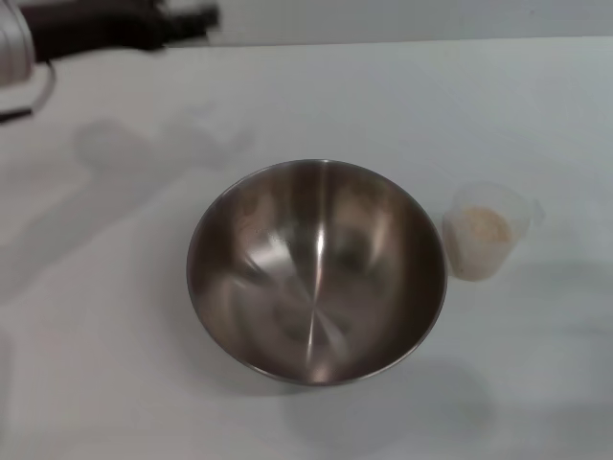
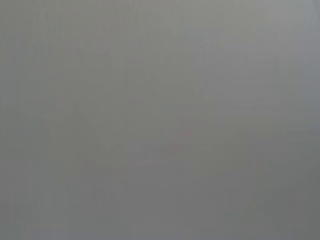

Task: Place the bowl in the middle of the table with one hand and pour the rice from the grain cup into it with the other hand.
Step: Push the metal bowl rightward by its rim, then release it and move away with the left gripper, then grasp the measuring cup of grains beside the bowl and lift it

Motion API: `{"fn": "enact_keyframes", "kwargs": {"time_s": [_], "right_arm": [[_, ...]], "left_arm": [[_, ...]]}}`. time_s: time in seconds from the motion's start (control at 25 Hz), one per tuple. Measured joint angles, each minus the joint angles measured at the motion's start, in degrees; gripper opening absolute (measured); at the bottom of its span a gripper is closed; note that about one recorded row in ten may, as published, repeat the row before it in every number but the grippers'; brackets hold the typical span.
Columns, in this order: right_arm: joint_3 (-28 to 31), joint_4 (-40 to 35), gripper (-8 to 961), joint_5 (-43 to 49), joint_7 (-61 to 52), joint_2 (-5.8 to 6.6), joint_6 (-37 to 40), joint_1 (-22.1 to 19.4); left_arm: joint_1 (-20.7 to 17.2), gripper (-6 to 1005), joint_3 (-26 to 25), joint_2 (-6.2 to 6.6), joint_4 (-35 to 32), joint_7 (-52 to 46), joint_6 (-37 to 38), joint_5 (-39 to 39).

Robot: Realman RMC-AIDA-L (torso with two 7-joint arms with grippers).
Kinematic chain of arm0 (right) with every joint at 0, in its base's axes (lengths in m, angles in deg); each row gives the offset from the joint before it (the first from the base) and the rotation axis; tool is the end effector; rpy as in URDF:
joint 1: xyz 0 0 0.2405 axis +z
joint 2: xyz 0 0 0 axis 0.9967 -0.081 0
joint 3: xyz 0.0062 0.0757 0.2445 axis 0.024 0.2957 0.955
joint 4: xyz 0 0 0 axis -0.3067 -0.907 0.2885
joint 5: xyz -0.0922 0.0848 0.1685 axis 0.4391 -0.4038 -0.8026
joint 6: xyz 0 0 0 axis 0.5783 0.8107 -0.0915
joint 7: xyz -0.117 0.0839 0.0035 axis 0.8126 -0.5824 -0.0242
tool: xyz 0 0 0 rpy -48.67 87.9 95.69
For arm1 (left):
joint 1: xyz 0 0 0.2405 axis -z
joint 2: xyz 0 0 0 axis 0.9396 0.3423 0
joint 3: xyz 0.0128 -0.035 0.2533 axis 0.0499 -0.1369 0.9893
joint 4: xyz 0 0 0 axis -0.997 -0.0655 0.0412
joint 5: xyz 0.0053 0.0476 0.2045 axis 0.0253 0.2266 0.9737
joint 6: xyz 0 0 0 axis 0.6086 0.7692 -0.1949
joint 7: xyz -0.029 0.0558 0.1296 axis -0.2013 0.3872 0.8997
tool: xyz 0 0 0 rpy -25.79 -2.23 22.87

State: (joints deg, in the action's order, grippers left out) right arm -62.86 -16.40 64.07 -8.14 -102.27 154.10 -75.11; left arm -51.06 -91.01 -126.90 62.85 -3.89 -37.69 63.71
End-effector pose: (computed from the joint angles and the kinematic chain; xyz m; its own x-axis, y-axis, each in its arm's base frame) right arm 0.3518 0.2080 0.0336 0.6959 0.3803 -0.6092 -0.7051 0.2008 -0.6801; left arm -0.1677 0.3822 0.0673 0.7797 0.2973 0.5510 0.5967 -0.6193 -0.5103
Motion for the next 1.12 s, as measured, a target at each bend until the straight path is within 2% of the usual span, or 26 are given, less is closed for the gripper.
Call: {"fn": "enact_keyframes", "kwargs": {"time_s": [0.04,0.08,0.12,0.2,0.24,0.28,0.32,0.36,0.4,0.44,0.48,0.52,0.56,0.6,0.64,0.68,0.72,0.8,0.88,0.92,0.96,1.12], "right_arm": [[0.0,0.0,752,0.0,0.0,0.0,0.3,-0.2],[0.0,0.1,752,0.0,0.0,-0.01,0.7,-0.4],[0.0,0.1,752,0.0,0.0,-0.01,0.7,-0.4],[0.0,0.2,753,0.0,0.0,-0.01,0.9,-0.7],[0.0,0.2,753,0.0,0.0,-0.01,1.1,-0.9],[0.0,0.2,753,0.0,0.0,-0.05,1.4,-1.3],[0.0,0.2,753,0.0,0.0,-0.05,1.4,-1.3],[-0.4,0.3,753,0.0,0.0,-0.08,1.5,-1.7],[-0.4,0.3,753,0.0,0.0,-0.08,1.5,-1.7],[-0.8,0.3,753,0.1,0.0,-0.08,1.7,-1.8],[-2.6,0.2,753,0.2,0.2,-0.07,2.2,-2.4],[-2.6,0.2,753,0.2,0.2,-0.07,2.2,-2.4],[-5.5,0.0,753,0.2,0.6,-0.07,3.1,-3.3],[-5.5,0.0,753,0.2,0.6,-0.07,3.1,-3.3],[-7.2,-0.1,753,0.3,0.7,-0.06,3.6,-4.0],[-10.5,-0.2,753,0.3,0.9,-0.04,4.5,-5.4],[-10.5,-0.2,753,0.3,0.9,-0.04,4.5,-5.4],[-13.8,-0.2,753,0.3,1.3,-0.02,4.9,-6.8],[-16.2,-0.3,752,0.3,1.5,-0.01,4.0,-7.6],[-16.8,-0.3,752,0.3,1.5,-0.01,2.9,-7.8],[-17.3,-0.3,752,0.3,1.5,-0.01,-0.2,-7.8],[-17.4,-0.1,752,0.6,1.4,0.06,-5.4,-6.4]], "left_arm": [[-2.4,625,3.5,-0.03,2.1,2.0,7.7,-0.2],[-6.6,651,10.4,-0.02,4.8,5.7,22.3,-0.4],[-6.6,677,10.4,-0.02,4.8,5.7,22.3,-0.4],[-10.9,729,20.7,0.09,5.9,10.4,43.2,0.4],[-11.7,754,23.6,0.1,5.5,11.4,48.8,1.1],[-12.9,779,32.0,0.07,1.8,12.5,68.4,4.9],[-12.9,804,32.0,0.07,1.8,12.5,68.4,4.9],[-12.2,829,36.6,0.01,-3.8,10.0,83.9,8.2],[-12.2,829,36.6,0.01,-3.8,10.0,83.9,8.2],[-11.1,829,39.1,0.04,-9.0,6.4,94.1,10.3],[-10.0,829,40.8,0.13,-17.6,-4.8,108.6,14.6],[-10.0,829,40.8,0.13,-17.6,-4.8,108.6,14.6],[-9.8,829,40.7,0.21,-23.8,-15.3,115.5,18.0],[-9.8,829,40.7,0.21,-23.8,-15.3,115.5,18.0],[-9.7,829,40.4,0.21,-27.8,-21.3,118.1,19.8],[-9.0,829,39.8,0.21,-35.1,-31.7,121.0,22.2],[-9.0,829,39.8,0.21,-35.1,-31.7,121.0,22.2],[-7.6,829,39.4,0.13,-42.7,-38.6,123.8,23.0],[-7.6,829,39.4,0.13,-42.7,-38.6,123.8,23.0],[-5.9,829,39.3,0.03,-49.3,-42.4,126.1,23.3],[-3.1,829,39.7,-0.13,-59.7,-47.9,127.9,23.2],[-2.8,829,39.8,-0.29,-61.5,-48.7,127.7,23.0]]}}
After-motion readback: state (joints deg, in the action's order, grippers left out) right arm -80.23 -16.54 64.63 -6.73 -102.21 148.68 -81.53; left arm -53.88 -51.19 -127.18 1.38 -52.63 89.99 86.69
